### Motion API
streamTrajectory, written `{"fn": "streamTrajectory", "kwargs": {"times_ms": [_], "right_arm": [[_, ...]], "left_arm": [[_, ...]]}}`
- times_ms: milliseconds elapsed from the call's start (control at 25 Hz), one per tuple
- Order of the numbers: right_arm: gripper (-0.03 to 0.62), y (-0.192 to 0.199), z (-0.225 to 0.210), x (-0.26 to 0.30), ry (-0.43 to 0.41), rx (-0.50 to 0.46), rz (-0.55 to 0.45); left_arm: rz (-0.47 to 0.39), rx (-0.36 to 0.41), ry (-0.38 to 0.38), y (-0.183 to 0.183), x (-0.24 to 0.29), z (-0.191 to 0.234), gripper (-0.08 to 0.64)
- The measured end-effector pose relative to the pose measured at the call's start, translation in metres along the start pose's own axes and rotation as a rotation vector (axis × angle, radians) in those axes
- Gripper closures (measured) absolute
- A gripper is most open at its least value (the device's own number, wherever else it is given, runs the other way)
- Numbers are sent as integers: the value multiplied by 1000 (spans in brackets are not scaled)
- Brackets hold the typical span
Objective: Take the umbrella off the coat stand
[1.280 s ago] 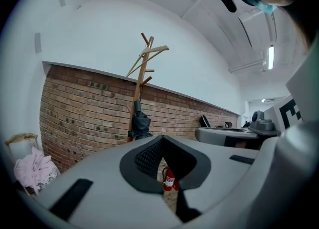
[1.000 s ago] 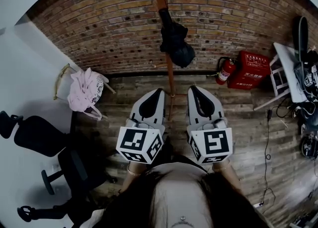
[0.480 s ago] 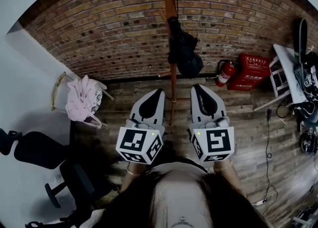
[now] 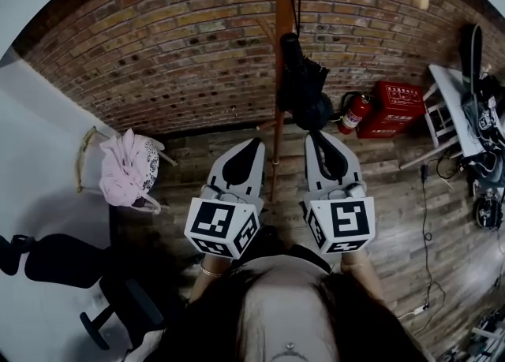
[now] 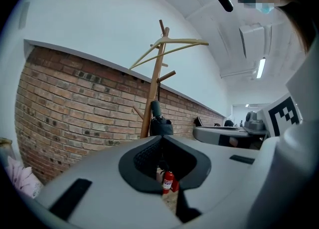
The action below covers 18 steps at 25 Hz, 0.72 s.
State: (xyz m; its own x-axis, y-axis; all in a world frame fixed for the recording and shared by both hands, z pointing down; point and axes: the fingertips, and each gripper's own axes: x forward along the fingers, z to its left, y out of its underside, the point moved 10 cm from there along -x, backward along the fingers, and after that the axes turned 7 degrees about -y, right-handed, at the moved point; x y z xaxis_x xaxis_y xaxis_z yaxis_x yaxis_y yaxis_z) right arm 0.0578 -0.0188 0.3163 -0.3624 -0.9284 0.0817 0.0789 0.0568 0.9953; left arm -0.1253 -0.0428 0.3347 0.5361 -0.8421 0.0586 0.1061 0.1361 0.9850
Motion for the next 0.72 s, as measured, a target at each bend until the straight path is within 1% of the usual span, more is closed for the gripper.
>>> {"fn": "streamTrajectory", "kwargs": {"times_ms": [320,560,720], "right_arm": [[554,4,4,9,46,-2,27],[547,5,-2,12,52,-9,35],[503,5,-8,20,33,-10,36]], "left_arm": [[28,-11,61,4,7,15,552],[33,-20,87,8,10,16,552],[29,-20,72,7,13,19,552]]}}
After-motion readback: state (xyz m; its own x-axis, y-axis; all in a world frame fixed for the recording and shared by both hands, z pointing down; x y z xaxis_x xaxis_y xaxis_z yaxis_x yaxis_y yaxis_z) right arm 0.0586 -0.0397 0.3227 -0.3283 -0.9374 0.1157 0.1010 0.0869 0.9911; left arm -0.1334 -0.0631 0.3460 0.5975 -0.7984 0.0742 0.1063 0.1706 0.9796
